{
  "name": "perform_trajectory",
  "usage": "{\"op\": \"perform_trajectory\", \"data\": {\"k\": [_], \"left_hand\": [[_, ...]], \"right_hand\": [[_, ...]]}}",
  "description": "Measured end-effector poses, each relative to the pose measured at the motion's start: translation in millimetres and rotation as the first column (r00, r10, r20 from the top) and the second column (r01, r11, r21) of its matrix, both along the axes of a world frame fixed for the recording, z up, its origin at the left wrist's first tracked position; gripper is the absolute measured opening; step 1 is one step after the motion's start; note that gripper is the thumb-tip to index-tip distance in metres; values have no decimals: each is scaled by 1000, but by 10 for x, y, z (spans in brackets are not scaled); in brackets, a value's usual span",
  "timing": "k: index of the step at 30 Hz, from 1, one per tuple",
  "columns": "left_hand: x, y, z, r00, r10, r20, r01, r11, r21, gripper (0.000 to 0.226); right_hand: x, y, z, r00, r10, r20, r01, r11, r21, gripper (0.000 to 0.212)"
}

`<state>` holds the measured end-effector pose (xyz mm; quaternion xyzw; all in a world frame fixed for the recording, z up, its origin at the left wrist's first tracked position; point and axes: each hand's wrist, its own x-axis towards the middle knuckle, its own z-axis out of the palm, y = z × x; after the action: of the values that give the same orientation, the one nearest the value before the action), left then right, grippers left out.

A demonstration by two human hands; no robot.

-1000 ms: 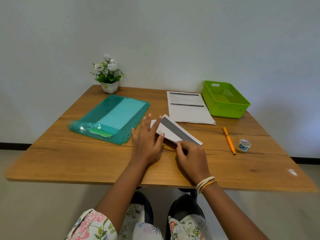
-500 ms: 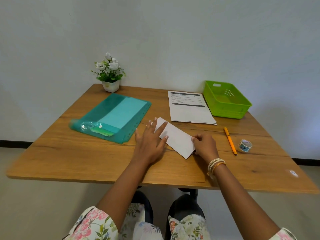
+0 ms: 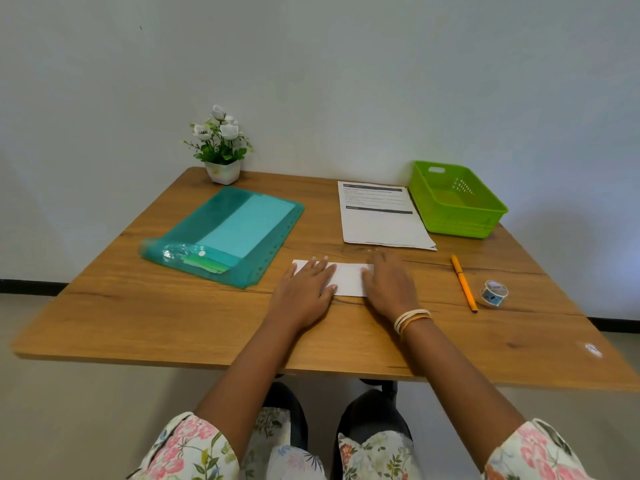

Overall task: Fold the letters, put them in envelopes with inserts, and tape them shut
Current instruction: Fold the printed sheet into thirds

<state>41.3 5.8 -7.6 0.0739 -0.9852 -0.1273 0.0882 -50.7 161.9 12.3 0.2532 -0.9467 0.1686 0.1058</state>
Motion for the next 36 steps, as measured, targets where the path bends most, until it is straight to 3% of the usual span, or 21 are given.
{"op": "perform_trajectory", "data": {"k": [2, 5, 10, 18, 22, 25, 28, 30, 36], "left_hand": [[-17, -5, -10, 1000, -4, 9, 4, 1000, -12, 53], [-5, 5, -21, 1000, 15, 15, -15, 1000, -8, 51], [14, 30, 11, 996, 86, 11, -86, 996, -26, 51], [21, 34, -4, 984, 174, 24, -173, 984, -33, 54], [15, 6, -3, 987, 159, 38, -157, 987, -38, 54], [13, 9, 2, 987, 154, 33, -153, 987, -41, 54], [17, 19, 9, 989, 148, 23, -148, 989, -30, 54], [20, 16, 17, 989, 147, 2, -147, 989, -6, 54], [60, 12, 28, 977, 191, -92, -181, 978, 103, 50]], "right_hand": [[177, -91, -62, 985, 154, 73, -156, 988, 21, 52], [272, -178, -136, 968, 204, 146, -220, 970, 103, 55], [186, -138, -125, 971, 170, 166, -195, 969, 149, 56], [-27, 248, -165, 985, -19, 169, -12, 984, 176, 57], [-28, 234, -163, 985, -31, 169, -1, 982, 188, 57], [61, 196, -142, 995, -8, 100, -2, 994, 107, 58], [244, 110, -119, 977, 186, 102, -192, 980, 57, 58], [324, 51, -144, 959, 254, 128, -269, 956, 115, 58], [58, 165, -142, 987, 71, 142, -92, 984, 153, 58]]}}
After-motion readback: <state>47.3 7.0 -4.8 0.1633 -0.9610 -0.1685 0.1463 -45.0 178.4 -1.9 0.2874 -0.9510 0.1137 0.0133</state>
